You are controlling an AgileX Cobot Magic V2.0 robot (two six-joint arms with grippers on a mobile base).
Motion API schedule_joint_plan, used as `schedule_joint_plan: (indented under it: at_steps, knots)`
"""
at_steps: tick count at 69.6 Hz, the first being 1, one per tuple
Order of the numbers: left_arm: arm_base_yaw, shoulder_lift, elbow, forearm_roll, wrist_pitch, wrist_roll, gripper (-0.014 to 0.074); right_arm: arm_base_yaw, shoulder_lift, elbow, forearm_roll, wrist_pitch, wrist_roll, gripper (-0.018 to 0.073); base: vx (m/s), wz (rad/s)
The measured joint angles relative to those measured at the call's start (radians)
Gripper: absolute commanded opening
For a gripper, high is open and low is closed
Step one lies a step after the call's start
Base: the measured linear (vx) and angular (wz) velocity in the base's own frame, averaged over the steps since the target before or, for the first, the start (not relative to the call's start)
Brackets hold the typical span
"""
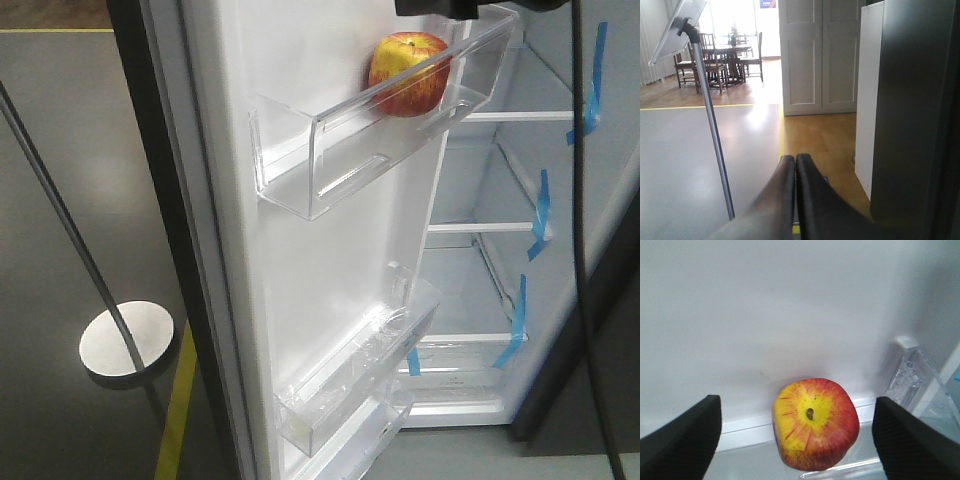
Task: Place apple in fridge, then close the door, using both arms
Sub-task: 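Open the right gripper and withdraw it from the bin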
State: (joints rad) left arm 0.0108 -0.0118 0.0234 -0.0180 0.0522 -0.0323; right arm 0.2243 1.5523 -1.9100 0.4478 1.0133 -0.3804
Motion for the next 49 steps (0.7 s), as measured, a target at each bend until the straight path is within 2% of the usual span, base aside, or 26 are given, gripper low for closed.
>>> schedule_joint_plan:
  at_steps: [8,27,49]
  knots:
    - [0.000,0.000,0.000,0.000,0.000,0.000,-0.0006,0.000,-0.104,0.075,-0.002,-0.024,-0.008,0.0559,0.00,0.00]
    - [0.000,0.000,0.000,0.000,0.000,0.000,-0.0006,0.000,-0.469,0.444,-0.003,-0.140,-0.041,0.0559,0.00,0.00]
    - [0.000,0.000,0.000,0.000,0.000,0.000,-0.0006,0.000,-0.838,0.795,0.019,-0.112,-0.044,0.0559,0.00,0.00]
